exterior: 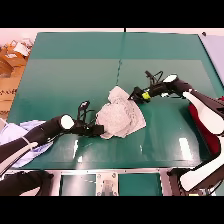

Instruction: Fold the shirts.

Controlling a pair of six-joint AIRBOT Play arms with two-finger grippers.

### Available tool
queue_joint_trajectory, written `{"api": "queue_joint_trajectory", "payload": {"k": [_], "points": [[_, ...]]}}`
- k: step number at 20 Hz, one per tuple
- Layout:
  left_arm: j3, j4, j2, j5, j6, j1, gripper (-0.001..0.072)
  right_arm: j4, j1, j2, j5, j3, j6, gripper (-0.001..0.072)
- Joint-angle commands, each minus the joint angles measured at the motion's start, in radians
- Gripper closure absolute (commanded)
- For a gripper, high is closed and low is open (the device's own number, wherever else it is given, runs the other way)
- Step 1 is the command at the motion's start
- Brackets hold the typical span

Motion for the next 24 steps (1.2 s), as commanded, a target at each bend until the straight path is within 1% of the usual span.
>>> {"api": "queue_joint_trajectory", "payload": {"k": [1,2,4,5,7,9,11,12,15,17,18,20,22,24], "points": [[0.006,0.056,0.0,-0.06,-0.002,-0.002,0.0688,0.006,0.045,-0.018,0.006,0.036,-0.002,0.0702],[0.026,0.09,0.003,-0.106,-0.003,0.008,0.0688,0.006,0.04,-0.018,0.03,0.058,-0.002,0.0703],[0.089,0.188,0.03,-0.242,-0.04,0.066,0.0688,0.006,0.009,-0.004,0.133,0.126,0.0,0.0705],[0.136,0.261,0.058,-0.319,-0.062,0.108,0.0688,0.006,-0.015,0.023,0.18,0.159,0.003,0.0705],[0.254,0.416,0.136,-0.45,-0.095,0.195,0.0688,0.006,-0.073,0.126,0.225,0.204,0.006,0.0704],[0.404,0.501,0.225,-0.544,-0.098,0.266,0.0688,0.006,-0.136,0.294,0.235,0.215,0.006,0.0704],[0.584,0.508,0.29,-0.593,-0.057,0.312,0.0688,0.006,-0.193,0.489,0.235,0.215,0.006,0.0704],[0.69,0.508,0.307,-0.618,-0.052,0.329,0.0688,0.006,-0.218,0.588,0.23,0.216,0.006,0.0704],[0.975,0.51,0.309,-0.688,0.01,0.346,0.0688,0.005,-0.279,0.85,0.217,0.216,0.021,0.0703],[1.107,0.515,0.309,-0.74,0.054,0.346,0.0688,-0.006,-0.318,0.993,0.198,0.216,0.037,0.0703],[1.14,0.523,0.309,-0.762,0.056,0.346,0.0688,-0.021,-0.332,1.049,0.193,0.216,0.037,0.0703],[1.143,0.528,0.307,-0.81,0.055,0.346,0.0688,-0.084,-0.336,1.137,0.202,0.202,0.087,0.0703],[1.079,0.535,0.306,-0.842,0.056,0.346,0.0687,-0.149,-0.336,1.178,0.228,0.153,0.141,0.0703],[0.96,0.587,0.306,-0.822,0.055,0.346,0.0687,-0.225,-0.336,1.187,0.237,0.064,0.213,0.0703]]}}
